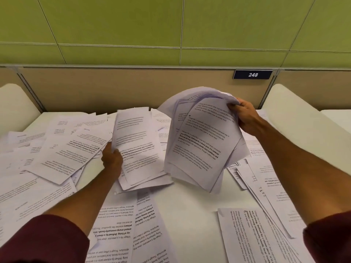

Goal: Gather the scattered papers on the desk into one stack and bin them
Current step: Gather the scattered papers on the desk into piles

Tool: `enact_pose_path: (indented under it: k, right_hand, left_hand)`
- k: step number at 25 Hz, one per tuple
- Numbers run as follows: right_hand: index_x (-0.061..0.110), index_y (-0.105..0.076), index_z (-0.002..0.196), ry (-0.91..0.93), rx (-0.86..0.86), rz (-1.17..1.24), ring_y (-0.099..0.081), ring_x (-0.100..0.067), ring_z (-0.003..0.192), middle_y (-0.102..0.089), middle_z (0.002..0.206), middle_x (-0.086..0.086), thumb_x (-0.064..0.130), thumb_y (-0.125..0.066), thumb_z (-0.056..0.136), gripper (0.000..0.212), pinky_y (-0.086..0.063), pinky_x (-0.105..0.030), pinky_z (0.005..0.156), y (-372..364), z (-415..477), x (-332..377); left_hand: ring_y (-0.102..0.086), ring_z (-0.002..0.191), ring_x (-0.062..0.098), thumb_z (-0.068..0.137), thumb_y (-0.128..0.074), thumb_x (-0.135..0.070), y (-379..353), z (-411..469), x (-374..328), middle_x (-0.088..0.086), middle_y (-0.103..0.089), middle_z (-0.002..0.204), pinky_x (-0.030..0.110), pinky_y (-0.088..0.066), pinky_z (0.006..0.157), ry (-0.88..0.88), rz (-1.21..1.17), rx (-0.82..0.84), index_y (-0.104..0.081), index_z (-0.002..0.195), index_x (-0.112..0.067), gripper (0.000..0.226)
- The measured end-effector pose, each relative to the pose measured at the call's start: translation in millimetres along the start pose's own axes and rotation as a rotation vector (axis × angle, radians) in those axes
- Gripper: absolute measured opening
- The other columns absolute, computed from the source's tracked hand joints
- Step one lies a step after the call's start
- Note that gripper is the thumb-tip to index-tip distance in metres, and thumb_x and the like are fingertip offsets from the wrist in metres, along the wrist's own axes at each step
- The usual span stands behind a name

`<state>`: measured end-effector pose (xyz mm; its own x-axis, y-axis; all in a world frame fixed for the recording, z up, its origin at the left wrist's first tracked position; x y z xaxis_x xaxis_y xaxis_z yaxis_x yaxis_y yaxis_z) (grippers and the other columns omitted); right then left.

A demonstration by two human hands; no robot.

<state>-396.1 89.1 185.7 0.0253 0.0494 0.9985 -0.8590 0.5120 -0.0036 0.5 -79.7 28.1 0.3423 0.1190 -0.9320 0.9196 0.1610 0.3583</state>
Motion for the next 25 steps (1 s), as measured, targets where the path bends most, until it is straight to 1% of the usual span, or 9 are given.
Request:
enact_pose_path:
  k: [3,7,9,10,12,15,19,22,25]
  right_hand:
    - [0.008,-0.064,0.101,-0.027,0.039,-0.016,-0.064,-0.015,0.075,-0.066,0.091,-0.007,0.002,-0.047,0.097,0.018,-0.059,-0.027,0.069,-5.1,5.5,1.1]
    - [-0.007,-0.059,0.119,-0.094,0.048,-0.340,-0.056,-0.021,0.078,-0.061,0.098,-0.014,-0.009,-0.049,0.092,0.028,-0.050,-0.031,0.071,-17.7,12.6,-23.8]
    - [-0.011,-0.057,0.117,-0.157,0.032,-0.438,-0.047,-0.017,0.065,-0.055,0.087,-0.015,-0.014,-0.046,0.088,0.031,-0.039,-0.027,0.059,-27.4,8.0,-45.4]
    - [-0.010,-0.059,0.112,-0.185,0.039,-0.441,-0.045,-0.017,0.062,-0.054,0.081,-0.014,-0.015,-0.045,0.087,0.029,-0.038,-0.025,0.056,-33.2,4.8,-55.8]
    - [-0.003,-0.061,0.103,-0.227,0.073,-0.450,-0.053,-0.021,0.067,-0.058,0.080,-0.012,-0.008,-0.046,0.090,0.020,-0.047,-0.024,0.057,-43.3,-1.3,-75.2]
    - [0.000,-0.061,0.115,-0.274,0.118,-0.555,-0.064,-0.030,0.090,-0.066,0.105,-0.019,0.017,-0.050,0.098,0.027,-0.055,-0.041,0.079,-50.1,-10.3,-99.5]
    - [0.000,-0.058,0.121,-0.178,-0.295,-0.647,-0.059,-0.036,0.104,-0.062,0.119,-0.023,0.020,-0.046,0.099,0.032,-0.048,-0.042,0.087,-22.8,-13.3,-99.1]
    - [0.005,-0.058,0.120,-0.181,-0.616,-0.510,-0.056,-0.041,0.114,-0.061,0.122,-0.021,0.016,-0.045,0.098,0.028,-0.046,-0.044,0.096,9.8,-13.3,-93.0]
    - [0.010,-0.055,0.121,-0.189,-0.781,-0.346,-0.058,-0.040,0.112,-0.061,0.122,-0.019,0.016,-0.046,0.098,0.025,-0.047,-0.045,0.094,27.9,-11.7,-86.8]
  left_hand:
    - [-0.051,0.124,0.033,0.096,-0.045,0.000,-15.4,-7.5,-5.5,0.018,-0.049,0.142,0.041,-0.042,0.105,0.000,-0.060,0.187,-0.044,0.140,-0.008,0.045]
    - [-0.067,0.086,0.032,0.091,-0.044,0.007,-45.2,-38.3,-0.6,0.024,-0.062,0.123,0.038,-0.058,0.075,0.269,-0.252,0.681,-0.053,0.128,-0.001,0.039]
    - [-0.069,0.070,0.024,0.094,-0.045,-0.006,-58.0,-57.7,2.9,0.019,-0.071,0.105,0.030,-0.058,0.060,0.371,-0.259,0.704,-0.058,0.122,-0.003,0.031]
    - [-0.069,0.073,0.023,0.097,-0.046,-0.019,-62.2,-65.0,5.2,0.013,-0.073,0.098,0.028,-0.057,0.062,0.398,-0.256,0.674,-0.058,0.124,-0.005,0.033]
    - [-0.067,0.096,0.026,0.094,-0.051,-0.042,-71.0,-73.4,11.7,0.011,-0.069,0.112,0.035,-0.055,0.085,0.349,-0.155,0.707,-0.056,0.126,-0.007,0.048]
    - [-0.070,0.083,0.022,0.083,-0.071,-0.020,-74.0,-80.9,20.4,0.022,-0.065,0.120,0.037,-0.059,0.078,0.222,-0.012,0.826,-0.064,0.109,-0.004,0.031]
    - [-0.065,0.096,0.031,0.086,-0.066,-0.006,-64.9,-68.6,27.9,0.022,-0.064,0.121,0.042,-0.052,0.090,0.268,-0.039,0.767,-0.058,0.123,0.000,0.038]
    - [-0.061,0.104,0.033,0.089,-0.060,0.000,-56.8,-60.0,35.0,0.022,-0.060,0.127,0.040,-0.049,0.091,0.343,-0.142,0.636,-0.052,0.131,0.000,0.043]
    - [-0.059,0.109,0.037,0.089,-0.057,0.007,-54.1,-60.5,39.0,0.024,-0.058,0.128,0.046,-0.048,0.093,0.406,-0.192,0.586,-0.051,0.132,-0.001,0.045]
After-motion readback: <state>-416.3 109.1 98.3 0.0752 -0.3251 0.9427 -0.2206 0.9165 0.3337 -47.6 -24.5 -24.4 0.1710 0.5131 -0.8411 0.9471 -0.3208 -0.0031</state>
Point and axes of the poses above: each hand's wrist, its own z-axis towards the middle knuckle, its own y-axis out of the back of the hand, x = y × z, the point moved 4 cm from there along z, towards the middle knuckle
